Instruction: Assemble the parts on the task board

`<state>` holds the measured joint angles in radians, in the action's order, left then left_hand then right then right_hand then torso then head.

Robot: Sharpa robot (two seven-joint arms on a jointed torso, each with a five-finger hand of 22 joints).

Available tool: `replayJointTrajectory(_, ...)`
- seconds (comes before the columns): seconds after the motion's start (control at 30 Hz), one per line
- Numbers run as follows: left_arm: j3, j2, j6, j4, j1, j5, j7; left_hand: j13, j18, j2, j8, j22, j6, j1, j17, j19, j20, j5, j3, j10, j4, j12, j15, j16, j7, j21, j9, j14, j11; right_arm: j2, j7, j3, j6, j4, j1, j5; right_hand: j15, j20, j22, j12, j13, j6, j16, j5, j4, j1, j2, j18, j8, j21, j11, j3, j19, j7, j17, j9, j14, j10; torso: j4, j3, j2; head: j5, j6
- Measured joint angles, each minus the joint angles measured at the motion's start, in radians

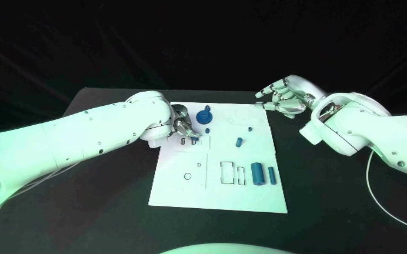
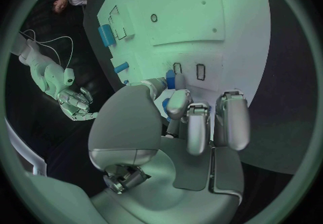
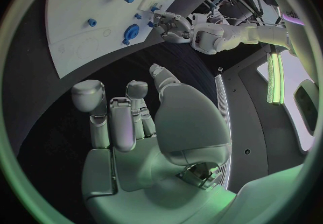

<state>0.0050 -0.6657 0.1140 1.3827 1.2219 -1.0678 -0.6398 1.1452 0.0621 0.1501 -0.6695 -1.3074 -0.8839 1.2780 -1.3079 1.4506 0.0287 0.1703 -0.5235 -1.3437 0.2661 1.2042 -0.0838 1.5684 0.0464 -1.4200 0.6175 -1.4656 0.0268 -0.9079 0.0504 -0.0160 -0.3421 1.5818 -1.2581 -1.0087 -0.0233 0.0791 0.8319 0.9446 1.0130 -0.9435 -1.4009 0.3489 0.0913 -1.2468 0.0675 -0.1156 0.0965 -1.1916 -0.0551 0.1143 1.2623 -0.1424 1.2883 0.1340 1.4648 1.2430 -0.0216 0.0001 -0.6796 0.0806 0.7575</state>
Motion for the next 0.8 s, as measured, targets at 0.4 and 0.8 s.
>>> replayJointTrajectory(0.4,-0.002,-0.003,0.013,0.006,0.000,-0.010,-0.001,-0.002,0.000,0.009,0.000,0.000,0.001,-0.009,0.000,0.000,0.000,0.004,-0.015,0.000,-0.010,-0.005,0.000,0.000,0.002,0.000,0.006,0.000,0.000,0.002,-0.014,-0.001,0.017,-0.001,0.001,0.010,0.000,0.000,-0.001,0.000,0.000,0.000,0.000,0.004,0.003,0.000,0.000,0.000,0.000,0.004,0.000,-0.003,0.000,0.000,-0.001,-0.001,0.000,0.000,-0.0006,0.0002,0.000,0.001,0.005)
replayJointTrajectory(0.8,-0.003,-0.003,0.066,0.005,0.002,-0.046,-0.002,-0.004,0.000,0.017,-0.004,0.000,0.003,-0.017,0.000,0.000,0.000,0.003,-0.022,0.000,-0.016,-0.005,0.000,0.000,0.004,0.000,0.005,0.000,0.000,0.003,-0.022,-0.001,0.025,-0.001,0.002,0.014,0.000,0.000,-0.001,0.000,-0.002,0.000,0.000,0.004,0.005,0.000,0.000,0.000,0.000,0.004,0.000,-0.005,0.000,0.000,-0.001,-0.001,0.000,0.000,-0.0003,-0.0009,0.000,0.002,0.011)
